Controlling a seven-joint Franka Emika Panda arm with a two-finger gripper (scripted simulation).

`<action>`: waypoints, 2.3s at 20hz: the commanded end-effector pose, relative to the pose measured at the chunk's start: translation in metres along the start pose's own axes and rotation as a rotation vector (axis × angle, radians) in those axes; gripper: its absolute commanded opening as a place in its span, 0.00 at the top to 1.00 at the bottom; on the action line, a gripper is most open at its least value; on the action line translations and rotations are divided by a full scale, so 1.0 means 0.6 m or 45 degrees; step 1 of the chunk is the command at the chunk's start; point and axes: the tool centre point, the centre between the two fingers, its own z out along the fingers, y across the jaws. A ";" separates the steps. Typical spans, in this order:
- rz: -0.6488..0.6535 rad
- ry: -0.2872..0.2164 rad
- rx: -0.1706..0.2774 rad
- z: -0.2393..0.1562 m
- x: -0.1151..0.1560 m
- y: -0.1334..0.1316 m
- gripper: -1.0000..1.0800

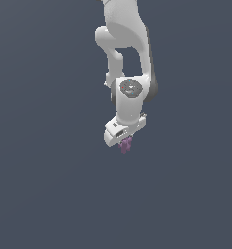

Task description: Pick up the object and move it to a goal position.

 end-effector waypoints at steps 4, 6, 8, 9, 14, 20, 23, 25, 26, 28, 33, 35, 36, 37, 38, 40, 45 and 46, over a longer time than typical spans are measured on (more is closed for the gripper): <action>0.000 0.001 -0.001 -0.007 -0.002 0.002 1.00; 0.000 0.001 -0.001 -0.016 -0.005 0.004 1.00; 0.000 0.001 -0.001 -0.028 -0.010 0.007 1.00; 0.000 0.001 -0.001 -0.036 -0.013 0.009 1.00; -0.001 0.001 0.000 -0.088 -0.033 0.023 1.00; -0.001 0.001 0.001 -0.181 -0.067 0.047 1.00; -0.001 0.002 0.002 -0.237 -0.087 0.062 1.00; -0.001 0.002 0.002 -0.276 -0.102 0.072 1.00; -0.001 0.002 0.002 -0.295 -0.108 0.077 1.00; -0.001 0.002 0.002 -0.333 -0.122 0.087 1.00; -0.001 0.003 0.003 -0.424 -0.155 0.112 1.00; -0.001 0.003 0.003 -0.459 -0.167 0.122 1.00; -0.001 0.003 0.003 -0.477 -0.173 0.127 1.00; -0.001 0.002 0.003 -0.494 -0.179 0.133 1.00; -0.001 0.002 0.003 -0.512 -0.185 0.138 1.00; 0.000 0.001 0.002 -0.546 -0.197 0.148 1.00; 0.000 0.001 0.002 -0.619 -0.221 0.170 1.00; 0.000 0.000 0.001 -0.631 -0.225 0.174 1.00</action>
